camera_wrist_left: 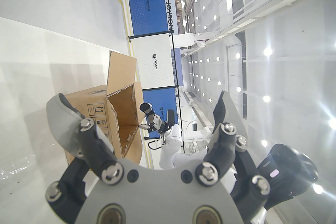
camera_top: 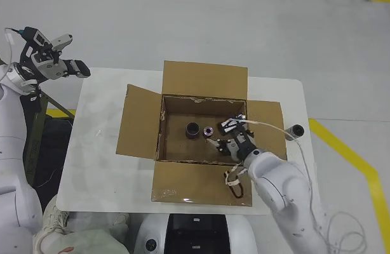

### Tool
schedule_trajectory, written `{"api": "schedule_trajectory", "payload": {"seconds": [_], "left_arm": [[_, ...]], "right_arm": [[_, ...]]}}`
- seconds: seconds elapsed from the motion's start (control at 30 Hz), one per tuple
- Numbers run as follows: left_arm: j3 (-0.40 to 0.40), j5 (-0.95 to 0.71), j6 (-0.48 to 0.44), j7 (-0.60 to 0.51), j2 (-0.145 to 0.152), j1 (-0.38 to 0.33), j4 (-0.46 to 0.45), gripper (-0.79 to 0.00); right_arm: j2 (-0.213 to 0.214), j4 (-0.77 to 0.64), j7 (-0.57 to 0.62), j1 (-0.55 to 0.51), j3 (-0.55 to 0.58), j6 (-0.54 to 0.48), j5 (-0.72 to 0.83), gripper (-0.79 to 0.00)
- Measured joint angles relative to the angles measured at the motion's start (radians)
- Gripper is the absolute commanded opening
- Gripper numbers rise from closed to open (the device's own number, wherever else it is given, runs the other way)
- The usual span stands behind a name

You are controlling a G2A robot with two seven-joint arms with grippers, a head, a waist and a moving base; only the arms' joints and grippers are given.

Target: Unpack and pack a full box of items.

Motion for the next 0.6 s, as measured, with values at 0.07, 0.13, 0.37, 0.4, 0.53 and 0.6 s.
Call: {"api": "schedule_trajectory", "payload": {"seconds": [0.07,0.13,0.37,0.4,0.53,0.6], "left_arm": [[0.0,0.0,0.0,0.0,0.0,0.0,0.0,0.0],[0.0,0.0,0.0,0.0,0.0,0.0,0.0,0.0],[0.0,0.0,0.0,0.0,0.0,0.0,0.0,0.0],[0.0,0.0,0.0,0.0,0.0,0.0,0.0,0.0],[0.0,0.0,0.0,0.0,0.0,0.0,0.0,0.0],[0.0,0.0,0.0,0.0,0.0,0.0,0.0,0.0]], "right_arm": [[-0.002,0.019,0.027,0.029,-0.02,-0.022,0.012,0.0],[-0.005,0.038,0.054,0.057,-0.041,-0.045,0.016,0.0],[-0.019,0.142,0.122,0.165,-0.081,-0.045,0.084,0.0],[-0.021,0.155,0.129,0.177,-0.081,-0.035,0.095,0.0],[-0.023,0.169,0.135,0.191,-0.079,-0.023,0.111,0.0],[-0.023,0.168,0.135,0.19,-0.079,-0.023,0.111,0.0]]}}
